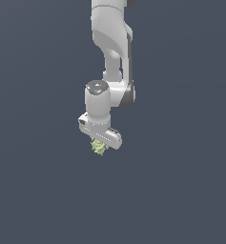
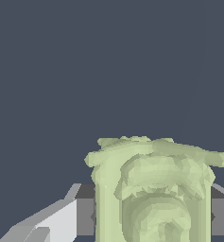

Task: Pick up the object and move it to a goal position.

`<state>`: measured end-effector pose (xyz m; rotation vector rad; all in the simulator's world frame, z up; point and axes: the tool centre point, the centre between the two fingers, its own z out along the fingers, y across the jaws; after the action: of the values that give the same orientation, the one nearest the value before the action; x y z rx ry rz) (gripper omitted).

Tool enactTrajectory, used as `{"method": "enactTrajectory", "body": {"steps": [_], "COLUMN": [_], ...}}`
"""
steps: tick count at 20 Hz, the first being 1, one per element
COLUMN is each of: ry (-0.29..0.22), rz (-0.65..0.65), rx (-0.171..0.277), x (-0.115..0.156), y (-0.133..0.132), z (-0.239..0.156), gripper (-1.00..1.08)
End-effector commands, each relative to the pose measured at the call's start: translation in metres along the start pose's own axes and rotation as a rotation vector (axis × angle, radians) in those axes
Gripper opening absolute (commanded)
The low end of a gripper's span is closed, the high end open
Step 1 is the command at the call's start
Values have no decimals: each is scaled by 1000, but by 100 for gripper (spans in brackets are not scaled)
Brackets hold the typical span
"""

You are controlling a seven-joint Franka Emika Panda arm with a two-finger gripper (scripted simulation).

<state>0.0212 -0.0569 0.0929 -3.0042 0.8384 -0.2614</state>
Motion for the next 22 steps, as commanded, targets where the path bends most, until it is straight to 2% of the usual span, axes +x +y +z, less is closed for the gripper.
{"method": "enactTrajectory", "body": {"steps": [1, 7, 12, 17, 22], "ry": [79, 323, 522, 700, 818], "rz": [24, 97, 157, 211, 247], "rx": [26, 107, 173, 233, 272], "x": [32, 118, 171, 202, 212], "y": [-4, -8, -1, 12, 25], "z": [-24, -112, -198, -281, -338], "gripper": [-100, -100, -100, -100, -100]}}
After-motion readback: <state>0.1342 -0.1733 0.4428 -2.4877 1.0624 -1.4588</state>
